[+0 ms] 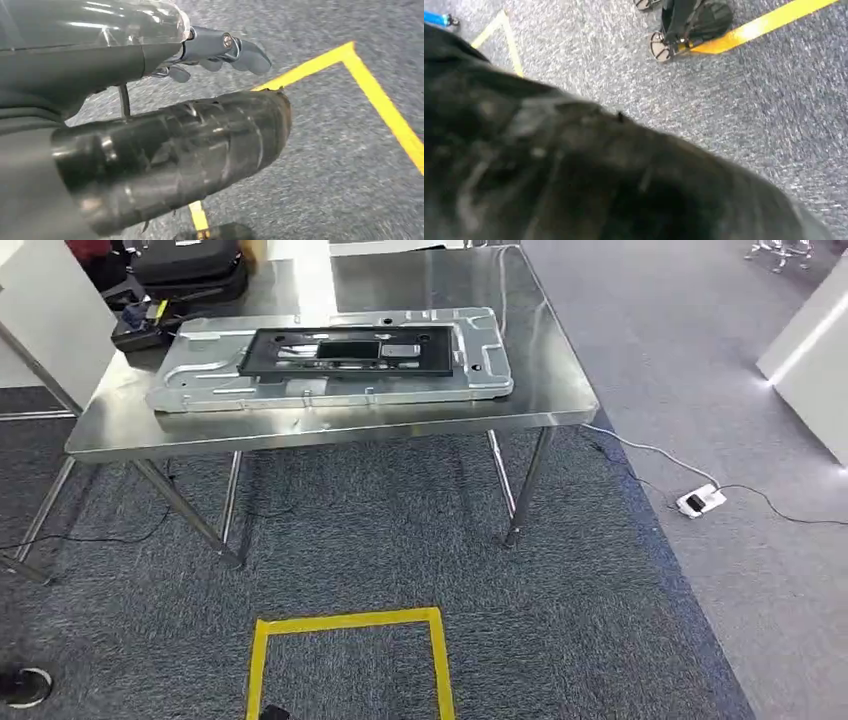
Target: Take the parts from the cabinet and place them on the table.
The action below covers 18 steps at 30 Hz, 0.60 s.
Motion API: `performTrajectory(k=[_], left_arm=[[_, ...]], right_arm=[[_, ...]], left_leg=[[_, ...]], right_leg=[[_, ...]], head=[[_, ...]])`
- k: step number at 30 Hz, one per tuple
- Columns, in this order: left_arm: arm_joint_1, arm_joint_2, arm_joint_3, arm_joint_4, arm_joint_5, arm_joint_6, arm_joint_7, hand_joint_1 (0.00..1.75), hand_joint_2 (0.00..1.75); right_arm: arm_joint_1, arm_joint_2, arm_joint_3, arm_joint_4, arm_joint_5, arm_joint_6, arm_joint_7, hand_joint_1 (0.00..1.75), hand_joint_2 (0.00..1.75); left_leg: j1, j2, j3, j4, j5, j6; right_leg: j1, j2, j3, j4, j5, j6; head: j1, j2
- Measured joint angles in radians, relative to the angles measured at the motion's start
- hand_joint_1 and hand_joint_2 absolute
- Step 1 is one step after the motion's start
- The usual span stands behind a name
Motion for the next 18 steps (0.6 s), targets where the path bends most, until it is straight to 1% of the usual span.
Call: performTrajectory(k=[1, 2, 3, 4, 5, 6, 7, 8, 9, 10, 11, 12, 13, 14, 15, 16, 18], left_arm=[[-0.003, 0.0, 0.0, 0.0, -0.003, -0.002, 0.001, 0.0, 0.0], [-0.004, 0.0, 0.0, 0.0, -0.003, -0.002, 0.002, 0.0, 0.0], [-0.004, 0.0, 0.0, 0.0, -0.003, -0.002, 0.003, 0.0, 0.0], [-0.004, -0.003, 0.0, 0.0, -0.003, -0.002, 0.004, 0.0, 0.0], [-0.004, -0.003, 0.0, 0.0, -0.005, -0.002, 0.004, 0.0, 0.0], [-0.004, -0.003, 0.0, 0.0, -0.006, -0.002, 0.004, 0.0, 0.0], [-0.003, -0.003, 0.0, 0.0, -0.008, -0.003, 0.006, 0.0, 0.0], [0.0, -0.003, 0.001, 0.0, -0.009, -0.004, 0.006, 0.0, 0.0], [0.0, -0.003, 0.0, 0.0, -0.01, -0.004, 0.006, 0.0, 0.0], [0.0, -0.003, 0.0, 0.0, -0.01, -0.004, 0.006, 0.0, 0.0], [-0.001, -0.003, 0.0, 0.0, -0.011, -0.004, 0.006, 0.0, 0.0], [-0.002, -0.005, 0.0, 0.0, -0.011, -0.004, 0.006, 0.0, 0.0], [-0.002, -0.005, 0.001, 0.0, -0.011, -0.004, 0.006, 0.0, 0.0], [-0.003, -0.005, 0.0, 0.0, -0.011, -0.004, 0.004, 0.0, 0.0], [-0.003, -0.005, 0.0, 0.0, -0.011, -0.004, 0.002, 0.0, 0.0], [-0.004, -0.005, 0.0, 0.0, -0.011, -0.003, -0.001, 0.0, 0.0], [-0.008, -0.005, 0.001, 0.0, -0.01, -0.001, -0.004, 0.0, 0.0]], right_arm=[[-0.001, -0.001, 0.0, 0.001, 0.002, 0.004, -0.003, 0.0, 0.0], [0.0, -0.002, 0.0, 0.003, 0.005, 0.005, -0.005, 0.0, 0.0], [0.001, -0.001, 0.0, 0.005, 0.005, 0.005, -0.005, 0.0, 0.0], [0.001, -0.003, 0.0, 0.006, 0.005, 0.005, -0.005, 0.0, 0.0], [0.0, -0.004, 0.0, 0.006, 0.005, 0.006, -0.006, 0.0, 0.0], [-0.002, -0.005, 0.0, 0.007, 0.005, 0.008, -0.006, 0.0, 0.0], [-0.003, -0.005, 0.0, 0.008, 0.005, 0.011, -0.006, 0.0, 0.0], [-0.004, -0.006, 0.0, 0.009, 0.005, 0.017, -0.005, 0.0, 0.0], [-0.004, -0.007, 0.0, 0.01, 0.005, 0.022, -0.002, 0.0, 0.0], [-0.004, -0.008, 0.0, 0.011, 0.005, 0.022, -0.001, 0.0, 0.0], [-0.003, -0.008, 0.0, 0.012, 0.005, 0.022, 0.001, 0.0, 0.0], [-0.002, -0.01, 0.0, 0.013, 0.005, 0.022, 0.002, 0.0, 0.0], [-0.002, -0.01, -0.001, 0.013, 0.005, 0.022, 0.003, 0.0, 0.0], [-0.005, -0.01, -0.001, 0.013, 0.005, 0.022, 0.008, 0.0, 0.0], [-0.008, -0.01, -0.001, 0.013, 0.006, 0.022, 0.016, 0.0, 0.0], [-0.008, -0.01, -0.001, 0.014, 0.008, 0.022, 0.016, 0.0, 0.0], [-0.005, -0.011, -0.001, 0.014, 0.008, 0.027, 0.027, 0.0, 0.0]], left_leg=[[-0.005, 0.011, 0.0, 0.004, 0.0, -0.001], [-0.008, 0.017, 0.0, 0.004, 0.001, 0.0], [-0.009, 0.028, 0.001, -0.001, 0.006, 0.004], [0.005, 0.041, 0.007, -0.02, 0.018, 0.011], [0.002, 0.054, 0.012, -0.029, 0.022, 0.015], [0.002, 0.065, 0.012, -0.03, 0.023, 0.023], [0.001, 0.078, 0.011, -0.029, 0.023, 0.023], [0.0, 0.094, 0.009, -0.028, 0.022, 0.024], [-0.001, 0.11, 0.008, -0.026, 0.021, 0.024], [0.0, 0.121, 0.008, -0.025, 0.019, 0.023], [0.0, 0.133, 0.008, -0.023, 0.017, 0.022], [0.0, 0.142, 0.01, -0.022, 0.014, 0.019], [0.0, 0.152, 0.013, -0.019, 0.01, 0.015], [-0.002, 0.16, 0.016, -0.016, 0.006, 0.008], [-0.01, 0.169, 0.014, -0.01, -0.001, -0.001], [-0.01, 0.173, 0.015, -0.011, -0.002, -0.005], [-0.009, 0.187, 0.022, -0.015, 0.0, -0.014]], right_leg=[[-0.008, 0.008, -0.006, -0.002, 0.005, 0.008], [-0.012, 0.02, -0.01, -0.005, 0.009, 0.016], [-0.012, 0.03, -0.011, -0.011, 0.014, 0.023], [-0.006, 0.018, -0.011, -0.004, 0.01, 0.026], [-0.004, -0.035, -0.018, 0.015, -0.006, 0.032], [-0.005, -0.06, -0.042, 0.064, -0.042, 0.036], [-0.007, -0.069, -0.078, 0.137, -0.082, 0.041], [-0.01, -0.072, -0.117, 0.22, -0.118, 0.046], [-0.013, -0.074, -0.146, 0.279, -0.134, 0.052], [-0.016, -0.076, -0.149, 0.288, -0.125, 0.055], [-0.019, -0.08, -0.127, 0.249, -0.095, 0.057], [-0.021, -0.087, -0.086, 0.177, -0.056, 0.057], [-0.02, -0.105, -0.032, 0.079, -0.015, 0.054], [-0.015, -0.157, 0.013, -0.003, -0.003, 0.047], [-0.008, -0.157, 0.013, -0.01, -0.004, 0.036], [-0.006, -0.143, 0.01, -0.007, -0.004, 0.03], [-0.001, -0.128, 0.003, -0.006, -0.004, 0.021]], head=[[0.0, 0.0], [-0.001, 0.0], [0.0, 0.0], [0.0, 0.0], [0.002, 0.0], [0.001, 0.0], [0.002, 0.0], [0.001, 0.0], [0.001, 0.0], [0.001, 0.0], [0.001, 0.0], [0.001, 0.0], [0.001, 0.0], [0.002, 0.0], [0.0, 0.0], [0.0, 0.0], [0.0, 0.0]])
